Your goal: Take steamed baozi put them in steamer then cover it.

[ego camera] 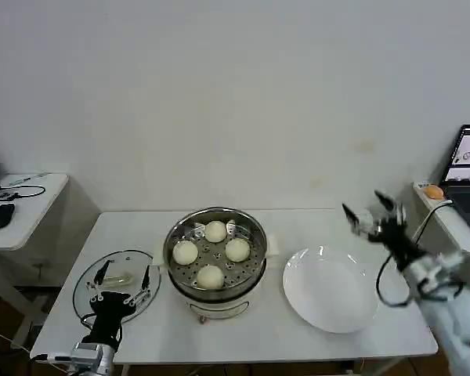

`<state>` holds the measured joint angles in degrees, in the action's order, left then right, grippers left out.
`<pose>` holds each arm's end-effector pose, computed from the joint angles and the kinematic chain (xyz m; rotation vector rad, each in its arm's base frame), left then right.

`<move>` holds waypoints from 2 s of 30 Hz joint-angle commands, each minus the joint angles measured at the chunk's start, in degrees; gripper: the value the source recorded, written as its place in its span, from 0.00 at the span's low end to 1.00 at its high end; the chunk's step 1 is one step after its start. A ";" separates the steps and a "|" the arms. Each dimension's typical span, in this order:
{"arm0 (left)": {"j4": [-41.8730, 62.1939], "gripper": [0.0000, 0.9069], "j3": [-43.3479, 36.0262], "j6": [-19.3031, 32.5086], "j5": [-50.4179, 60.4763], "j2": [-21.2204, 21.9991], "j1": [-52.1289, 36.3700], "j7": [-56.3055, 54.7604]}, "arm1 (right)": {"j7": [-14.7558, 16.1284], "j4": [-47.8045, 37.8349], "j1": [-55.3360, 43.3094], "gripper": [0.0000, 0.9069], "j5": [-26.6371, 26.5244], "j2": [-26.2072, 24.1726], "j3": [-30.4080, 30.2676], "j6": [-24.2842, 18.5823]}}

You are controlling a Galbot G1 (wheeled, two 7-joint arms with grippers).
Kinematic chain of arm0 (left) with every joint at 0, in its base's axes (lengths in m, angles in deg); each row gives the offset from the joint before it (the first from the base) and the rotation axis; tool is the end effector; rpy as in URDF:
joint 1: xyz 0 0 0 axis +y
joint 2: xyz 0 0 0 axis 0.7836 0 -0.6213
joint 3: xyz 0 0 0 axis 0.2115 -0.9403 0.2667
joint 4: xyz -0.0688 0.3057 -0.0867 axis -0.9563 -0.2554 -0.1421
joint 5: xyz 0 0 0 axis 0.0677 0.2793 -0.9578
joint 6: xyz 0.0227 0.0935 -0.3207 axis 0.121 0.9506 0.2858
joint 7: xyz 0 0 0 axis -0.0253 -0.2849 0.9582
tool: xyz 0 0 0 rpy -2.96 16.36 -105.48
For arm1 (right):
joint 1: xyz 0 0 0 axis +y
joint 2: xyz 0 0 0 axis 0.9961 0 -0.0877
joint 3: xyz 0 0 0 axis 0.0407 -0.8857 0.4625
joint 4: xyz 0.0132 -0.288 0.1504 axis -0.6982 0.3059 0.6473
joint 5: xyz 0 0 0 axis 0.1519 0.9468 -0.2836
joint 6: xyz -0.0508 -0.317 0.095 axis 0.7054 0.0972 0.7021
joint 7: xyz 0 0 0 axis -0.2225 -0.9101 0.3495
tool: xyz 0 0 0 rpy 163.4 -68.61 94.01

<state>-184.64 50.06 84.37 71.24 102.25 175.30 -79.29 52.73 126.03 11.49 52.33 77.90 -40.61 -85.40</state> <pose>0.1554 0.0589 -0.2563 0.0154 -3.0788 -0.4279 0.2602 -0.1672 -0.2141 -0.4631 3.0071 -0.0921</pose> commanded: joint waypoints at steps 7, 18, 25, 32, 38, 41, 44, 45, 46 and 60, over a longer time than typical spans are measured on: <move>4.83 1.00 0.89 4.27 29.31 -2.29 -0.22 -3.44 | -0.49 1.43 21.46 1.00 6.97 17.68 4.42 -5.13; 21.05 1.00 -2.85 5.47 62.69 -10.77 -6.42 -15.65 | -1.93 3.99 18.35 1.00 7.27 16.78 5.50 -2.48; 31.69 1.00 -3.15 3.91 65.15 -10.47 -12.54 -16.00 | -2.63 6.77 17.87 1.00 8.72 17.80 4.63 -1.04; 36.10 1.00 -3.38 3.95 66.99 -10.66 -14.72 -15.42 | -2.72 8.12 18.67 1.00 9.87 18.12 4.03 -1.18; 38.07 1.00 -2.76 4.08 67.66 -11.73 -16.74 -13.38 | -2.77 8.33 18.89 1.00 10.58 18.34 3.98 -1.27; 38.74 1.00 -2.85 4.15 67.72 -12.34 -17.59 -12.50 | -2.72 8.33 19.29 1.00 10.90 18.53 3.85 -1.53; 40.14 1.00 -2.80 4.10 67.96 -12.48 -19.14 -12.62 | -2.72 8.37 19.72 1.00 11.09 18.60 3.93 -1.70; 40.46 1.00 -2.73 4.07 68.13 -12.42 -19.44 -12.66 | -2.72 8.46 19.81 1.00 11.07 18.61 4.01 -1.69; 40.75 1.00 -2.59 3.99 68.13 -12.29 -19.71 -12.73 | -2.73 8.51 19.85 1.00 11.07 18.64 4.12 -1.74; 43.14 1.00 -2.42 2.87 67.15 -11.40 -22.99 -13.19 | -2.63 8.18 20.05 1.00 12.05 19.59 4.10 -1.79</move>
<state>-143.64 47.67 87.58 137.94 90.98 154.37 -92.56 50.08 134.20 31.38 63.92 97.23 -36.44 -87.15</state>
